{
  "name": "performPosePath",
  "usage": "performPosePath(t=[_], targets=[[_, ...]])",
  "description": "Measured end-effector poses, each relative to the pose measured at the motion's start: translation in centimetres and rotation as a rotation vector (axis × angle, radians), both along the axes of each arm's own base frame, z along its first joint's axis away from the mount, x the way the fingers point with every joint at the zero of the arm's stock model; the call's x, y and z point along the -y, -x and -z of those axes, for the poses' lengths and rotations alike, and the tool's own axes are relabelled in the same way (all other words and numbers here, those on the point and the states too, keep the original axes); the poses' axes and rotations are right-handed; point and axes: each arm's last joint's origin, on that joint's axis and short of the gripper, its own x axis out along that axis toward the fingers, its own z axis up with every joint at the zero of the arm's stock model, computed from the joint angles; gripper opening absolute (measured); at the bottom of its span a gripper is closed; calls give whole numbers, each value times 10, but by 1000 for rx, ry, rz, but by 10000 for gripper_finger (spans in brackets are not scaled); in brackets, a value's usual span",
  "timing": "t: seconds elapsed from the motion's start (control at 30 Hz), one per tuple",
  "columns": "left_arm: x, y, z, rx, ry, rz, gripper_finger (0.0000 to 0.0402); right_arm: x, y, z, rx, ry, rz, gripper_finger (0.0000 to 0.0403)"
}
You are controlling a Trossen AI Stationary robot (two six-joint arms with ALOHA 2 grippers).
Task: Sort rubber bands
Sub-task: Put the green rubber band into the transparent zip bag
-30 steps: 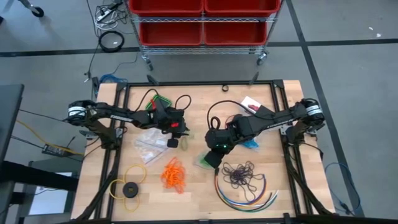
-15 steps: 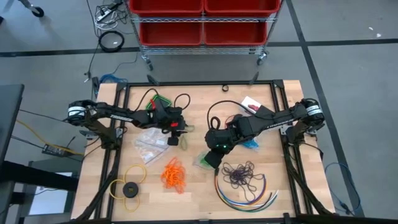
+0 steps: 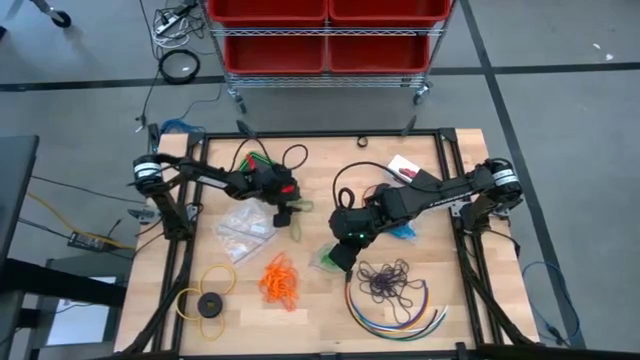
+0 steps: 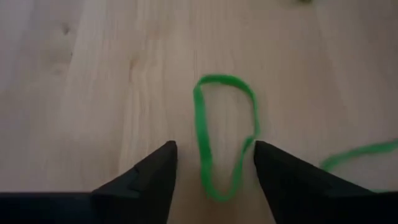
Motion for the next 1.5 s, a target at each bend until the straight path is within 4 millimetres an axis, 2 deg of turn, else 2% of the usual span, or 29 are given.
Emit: performPosePath(t=[0.07, 0.13, 0.2, 0.27, 0.33, 0.43, 0.57, 0.73, 0.9, 1.0, 1.17, 1.4, 1.5], targets=[[-1, -1, 6, -4, 12, 14, 220, 1, 0, 0, 1, 0, 1, 0], [-1, -2, 9, -10, 14, 37, 193, 1, 0, 0, 1, 0, 1, 0], [0, -2, 10, -22, 1, 62, 138, 1, 0, 0, 1, 0, 1, 0], [2, -1, 11, -35, -7, 91, 57, 1, 0, 0, 1, 1, 1, 0], [2, 0, 10, -43, -1, 100, 18, 1, 0, 0, 2, 0, 1, 0], [5, 1, 5, -39, 5, 104, 7, 1, 0, 0, 2, 0, 1, 0], [18, 8, -14, -18, 51, 127, 4, 1, 0, 0, 1, 1, 1, 0], [36, 11, -69, 205, 77, 234, 2, 1, 0, 0, 3, 4, -5, 0], [68, 20, -115, 426, 115, 402, 2, 3, -1, 0, 3, 4, 1, 0], [87, 21, -131, 532, 140, 463, 1, 4, -1, 0, 5, 4, 3, 0], [114, 16, -144, 656, 167, 564, 1, 8, -2, 0, 6, 1, 18, 0], [135, -6, -154, 668, 155, 623, 1, 14, -4, -1, 11, -1, 34, 0], [139, -18, -146, 624, 161, 614, 1, 15, -4, -1, 13, -2, 36, 0]])
